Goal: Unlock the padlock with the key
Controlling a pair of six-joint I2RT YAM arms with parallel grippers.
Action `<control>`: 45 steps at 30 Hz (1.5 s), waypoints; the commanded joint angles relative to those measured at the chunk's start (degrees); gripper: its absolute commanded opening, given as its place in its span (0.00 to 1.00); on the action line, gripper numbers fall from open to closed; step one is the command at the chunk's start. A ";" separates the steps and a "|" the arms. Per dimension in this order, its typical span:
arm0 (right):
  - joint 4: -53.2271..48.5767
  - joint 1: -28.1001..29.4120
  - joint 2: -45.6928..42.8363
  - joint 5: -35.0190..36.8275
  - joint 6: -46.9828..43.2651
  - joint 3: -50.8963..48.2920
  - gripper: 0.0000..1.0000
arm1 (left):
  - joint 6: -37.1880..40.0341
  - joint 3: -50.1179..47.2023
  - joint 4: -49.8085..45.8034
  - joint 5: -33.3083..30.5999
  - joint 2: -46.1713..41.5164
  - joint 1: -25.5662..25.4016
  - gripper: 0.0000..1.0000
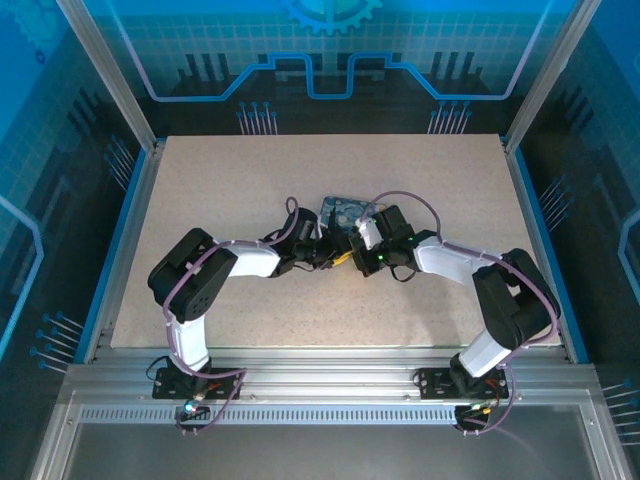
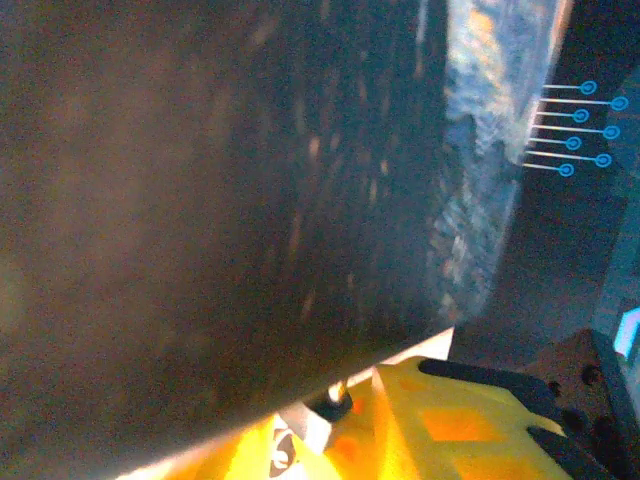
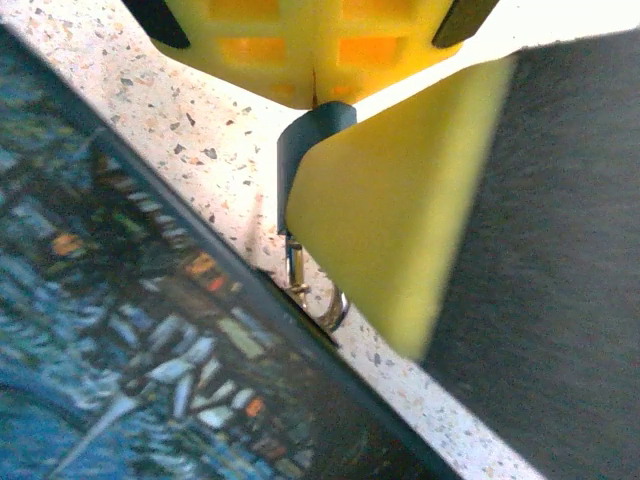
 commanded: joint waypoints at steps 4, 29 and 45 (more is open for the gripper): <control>-0.61 0.56 1.51 1.35 -0.26 0.26 0.00 | -2.32 -2.76 2.34 1.71 0.26 0.99 0.36; -13.00 7.70 4.33 11.27 -8.10 9.03 0.00 | -2.32 -16.35 7.54 2.31 -9.80 5.92 0.39; -17.57 7.61 2.93 13.25 -10.64 11.36 0.00 | -1.78 -16.71 7.85 3.30 -11.32 6.75 0.40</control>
